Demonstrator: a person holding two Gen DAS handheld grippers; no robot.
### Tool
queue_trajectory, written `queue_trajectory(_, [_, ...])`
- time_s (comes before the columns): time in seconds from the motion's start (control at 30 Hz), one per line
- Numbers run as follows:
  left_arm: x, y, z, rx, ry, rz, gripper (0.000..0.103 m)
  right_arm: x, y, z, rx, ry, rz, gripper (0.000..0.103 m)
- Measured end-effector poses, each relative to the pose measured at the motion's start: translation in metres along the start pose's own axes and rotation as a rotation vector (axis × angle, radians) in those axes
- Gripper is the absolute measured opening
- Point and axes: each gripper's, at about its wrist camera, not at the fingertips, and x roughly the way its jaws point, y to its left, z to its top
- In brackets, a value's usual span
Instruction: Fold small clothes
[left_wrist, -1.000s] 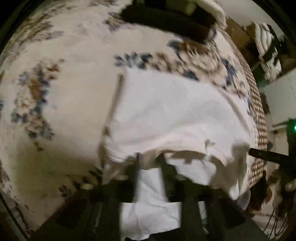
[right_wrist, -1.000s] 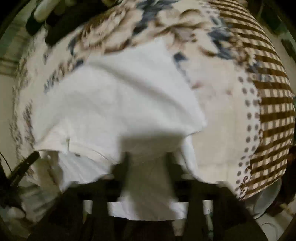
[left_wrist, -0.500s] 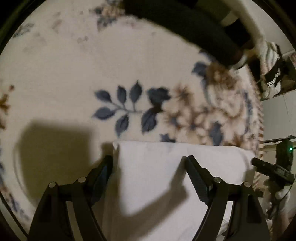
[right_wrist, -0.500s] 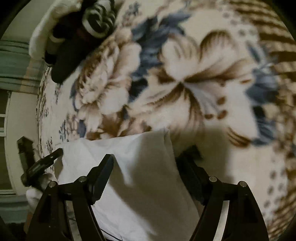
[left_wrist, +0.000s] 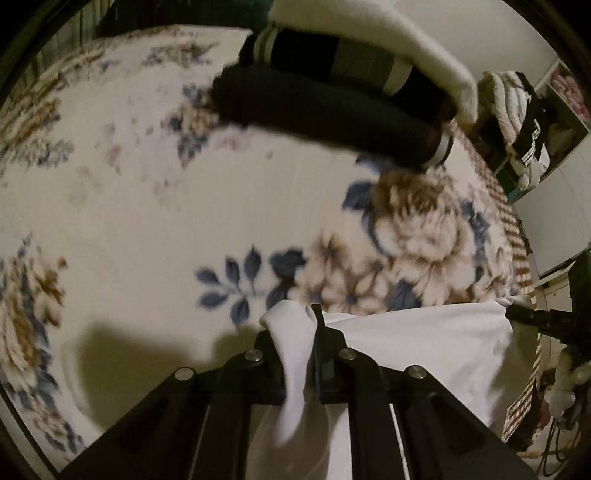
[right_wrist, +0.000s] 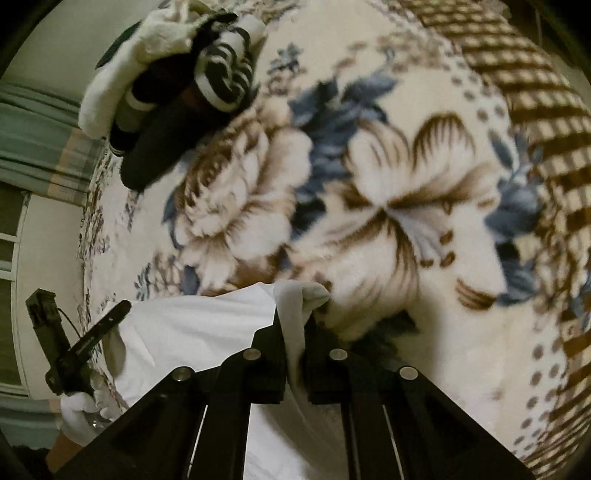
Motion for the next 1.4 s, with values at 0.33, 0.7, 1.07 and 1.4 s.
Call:
queue_trajectory(0.33, [0.013, -0.003, 0.123, 0.056, -0.083, 0.019, 0.008, -0.020, 0.042, 0.103, -0.031, -0.136, -0.015, 0.007])
queue_trajectory(0.7, [0.084, 0.046, 0.127, -0.029, 0.107, 0.047, 0.067, 0.028, 0.026, 0.150, 0.037, -0.048, -0.166, 0.061])
queue_trajectory(1.07, [-0.056, 0.092, -0.055, -0.234, 0.122, 0.071, 0.078, -0.042, -0.032, -0.045, 0.134, 0.049, -0.180, 0.074])
queue_trajectory(1.4, [-0.045, 0.105, -0.199, -0.347, 0.311, 0.099, 0.078, -0.034, -0.098, -0.159, 0.341, 0.143, -0.135, 0.073])
